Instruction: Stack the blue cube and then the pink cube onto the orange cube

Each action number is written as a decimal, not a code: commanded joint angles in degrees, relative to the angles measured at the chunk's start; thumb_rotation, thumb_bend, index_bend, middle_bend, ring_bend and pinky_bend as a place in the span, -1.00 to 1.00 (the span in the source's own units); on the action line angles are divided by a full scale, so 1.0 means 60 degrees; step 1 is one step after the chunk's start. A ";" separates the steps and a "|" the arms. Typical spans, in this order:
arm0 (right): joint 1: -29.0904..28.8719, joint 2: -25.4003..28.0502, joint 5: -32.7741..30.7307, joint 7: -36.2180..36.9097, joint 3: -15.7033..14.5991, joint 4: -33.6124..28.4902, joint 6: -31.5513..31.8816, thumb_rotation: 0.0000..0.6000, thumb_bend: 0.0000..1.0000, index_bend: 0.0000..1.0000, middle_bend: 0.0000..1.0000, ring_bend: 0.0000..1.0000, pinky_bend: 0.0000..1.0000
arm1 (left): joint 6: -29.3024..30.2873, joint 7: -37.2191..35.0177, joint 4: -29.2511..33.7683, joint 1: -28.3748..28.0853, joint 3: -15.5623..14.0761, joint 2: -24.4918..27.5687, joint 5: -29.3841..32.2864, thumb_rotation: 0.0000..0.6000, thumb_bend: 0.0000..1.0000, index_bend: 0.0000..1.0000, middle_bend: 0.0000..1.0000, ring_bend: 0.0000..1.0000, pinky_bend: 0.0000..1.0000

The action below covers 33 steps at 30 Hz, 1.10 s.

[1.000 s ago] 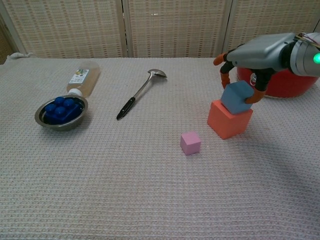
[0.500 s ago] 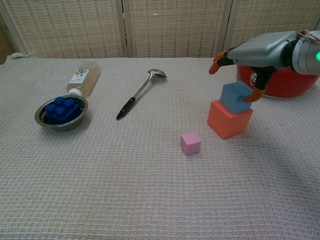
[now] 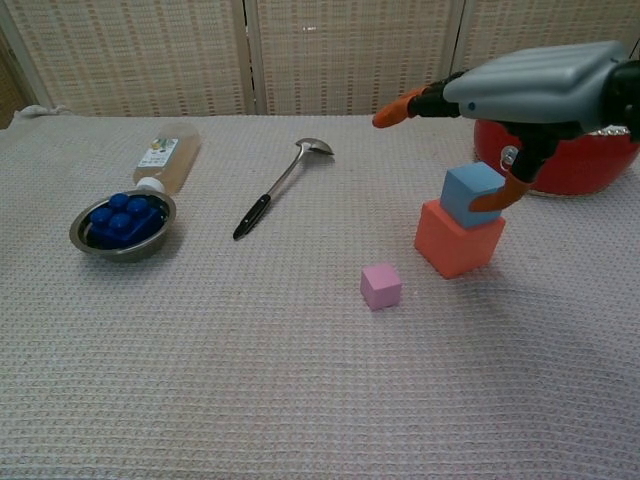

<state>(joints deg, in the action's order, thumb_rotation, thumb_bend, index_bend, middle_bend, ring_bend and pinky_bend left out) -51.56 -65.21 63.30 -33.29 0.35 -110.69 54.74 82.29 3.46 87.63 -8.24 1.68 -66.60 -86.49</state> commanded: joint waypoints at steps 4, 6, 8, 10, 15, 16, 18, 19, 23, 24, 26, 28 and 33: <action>-0.0121 -0.0492 0.0076 -0.1189 -0.0302 -0.0328 -0.0361 1.00 -0.71 -0.67 -1.00 -1.00 -1.00 | 0.0025 -0.0028 0.0014 0.0019 -0.0025 0.0046 -0.0034 1.00 -0.03 -1.00 -1.00 -1.00 -0.68; -0.0242 -0.0934 -0.0279 -0.1743 -0.0342 -0.0119 -0.0394 1.00 -0.71 -0.61 -1.00 -1.00 -1.00 | 0.0043 -0.0066 0.0028 0.0032 -0.0037 0.0073 -0.0052 1.00 -0.03 -1.00 -1.00 -1.00 -0.68; -0.0318 -0.1371 -0.0598 -0.2214 -0.0325 0.0126 -0.0267 1.00 -0.71 -0.57 -1.00 -1.00 -1.00 | 0.0089 -0.0116 0.0046 0.0054 -0.0045 0.0104 -0.0079 1.00 -0.03 -1.00 -1.00 -1.00 -0.68; -0.0406 -0.1879 -0.0975 -0.2691 -0.0279 0.0437 -0.0104 1.00 -0.71 -0.56 -1.00 -1.00 -1.00 | 0.0145 -0.0166 0.0049 0.0079 -0.0055 0.0132 -0.0115 1.00 -0.03 -1.00 -1.00 -1.00 -0.68; -0.0706 -0.2770 -0.1997 -0.3628 -0.0213 0.1003 0.0061 1.00 -0.71 -0.53 -1.00 -1.00 -1.00 | 0.0158 -0.0273 0.0030 0.0088 -0.0068 0.0178 -0.0150 1.00 -0.03 -1.00 -1.00 -1.00 -0.68; -0.0756 -0.2882 -0.2143 -0.3786 -0.0220 0.1075 0.0104 1.00 -0.71 -0.53 -1.00 -1.00 -1.00 | 0.0159 -0.0294 0.0027 0.0089 -0.0069 0.0185 -0.0152 1.00 -0.03 -1.00 -1.00 -1.00 -0.68; -0.0852 -0.3125 -0.2451 -0.4131 -0.0238 0.1246 0.0246 1.00 -0.71 -0.53 -1.00 -1.00 -1.00 | 0.0173 -0.0334 0.0023 0.0096 -0.0071 0.0198 -0.0164 1.00 -0.03 -1.00 -1.00 -1.00 -0.68; -0.0882 -0.3223 -0.2571 -0.4233 -0.0237 0.1315 0.0300 1.00 -0.71 -0.53 -1.00 -1.00 -1.00 | 0.0180 -0.0344 0.0025 0.0101 -0.0076 0.0203 -0.0172 1.00 -0.03 -1.00 -1.00 -1.00 -0.67; -0.1005 -0.3596 -0.3054 -0.4412 -0.0157 0.1710 0.0389 1.00 -0.71 -0.50 -1.00 -1.00 -1.00 | 0.0156 -0.0368 0.0017 0.0089 -0.0094 0.0212 -0.0205 1.00 -0.03 -1.00 -1.00 -1.00 -0.67; -0.1039 -0.3696 -0.3172 -0.4437 -0.0134 0.1845 0.0397 1.00 -0.71 -0.49 -1.00 -1.00 -1.00 | 0.0147 -0.0377 0.0015 0.0086 -0.0097 0.0213 -0.0208 1.00 -0.03 -1.00 -1.00 -1.00 -0.68; -0.1100 -0.3839 -0.3358 -0.4452 -0.0108 0.2049 0.0364 1.00 -0.71 -0.45 -1.00 -1.00 -1.00 | 0.0144 -0.0382 0.0002 0.0083 -0.0093 0.0209 -0.0205 1.00 -0.03 -1.00 -1.00 -1.00 -0.68; -0.1137 -0.3929 -0.3463 -0.4462 -0.0109 0.2174 0.0353 1.00 -0.71 -0.40 -1.00 -1.00 -1.00 | 0.0144 -0.0401 -0.0001 0.0083 -0.0087 0.0212 -0.0198 1.00 -0.03 -1.00 -1.00 -1.00 -0.67; -0.1175 -0.4099 -0.3493 -0.4401 -0.0164 0.2350 0.0362 1.00 -0.71 -0.31 -1.00 -1.00 -1.00 | 0.0122 -0.0444 -0.0009 0.0075 -0.0080 0.0229 -0.0181 1.00 -0.03 -1.00 -1.00 -1.00 -0.67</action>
<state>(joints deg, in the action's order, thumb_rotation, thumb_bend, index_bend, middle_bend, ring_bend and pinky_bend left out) -58.58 -89.77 42.32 -59.74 -0.60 -96.63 56.90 83.02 0.80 87.58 -7.78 1.20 -65.23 -87.58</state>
